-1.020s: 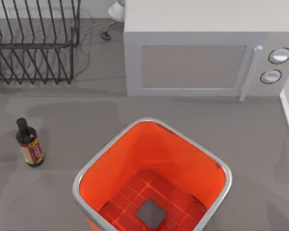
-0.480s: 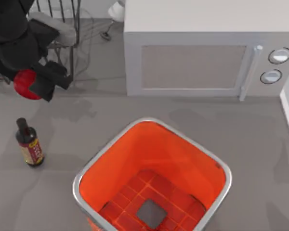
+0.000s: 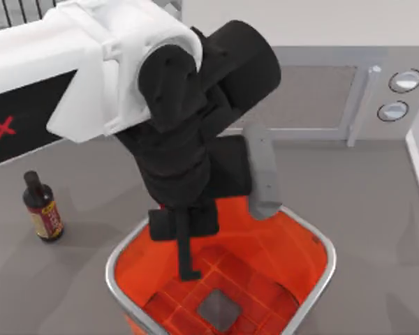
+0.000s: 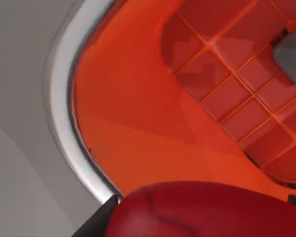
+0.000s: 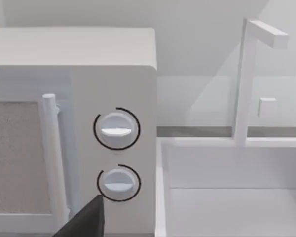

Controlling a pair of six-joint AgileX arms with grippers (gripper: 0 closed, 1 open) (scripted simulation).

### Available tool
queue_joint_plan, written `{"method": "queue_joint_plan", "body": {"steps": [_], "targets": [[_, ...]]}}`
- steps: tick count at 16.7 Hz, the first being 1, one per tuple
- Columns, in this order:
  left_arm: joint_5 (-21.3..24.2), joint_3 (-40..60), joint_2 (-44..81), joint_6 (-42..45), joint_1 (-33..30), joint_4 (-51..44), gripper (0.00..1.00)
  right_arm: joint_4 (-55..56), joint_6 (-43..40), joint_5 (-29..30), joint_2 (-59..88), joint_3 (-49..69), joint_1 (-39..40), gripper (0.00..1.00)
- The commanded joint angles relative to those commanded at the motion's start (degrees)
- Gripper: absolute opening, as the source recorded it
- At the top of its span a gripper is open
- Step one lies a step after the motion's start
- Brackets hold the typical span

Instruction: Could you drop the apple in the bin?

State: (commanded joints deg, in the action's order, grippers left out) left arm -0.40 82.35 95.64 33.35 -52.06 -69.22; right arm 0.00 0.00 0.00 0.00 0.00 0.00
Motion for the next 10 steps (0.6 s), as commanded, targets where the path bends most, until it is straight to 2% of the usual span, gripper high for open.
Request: {"method": "queue_joint_plan", "body": {"steps": [4, 10], "targets": [[-0.5, -2.4, -2.5, 3.0, -6.5, 1.2, 0.00, 0.0, 0.0, 0.0, 0.0, 0.0, 0.0, 1.00], [-1.4, -3.1, -2.2, 3.6, -6.1, 2.0, 0.00, 0.0, 0.0, 0.0, 0.0, 0.0, 0.0, 1.00]]}}
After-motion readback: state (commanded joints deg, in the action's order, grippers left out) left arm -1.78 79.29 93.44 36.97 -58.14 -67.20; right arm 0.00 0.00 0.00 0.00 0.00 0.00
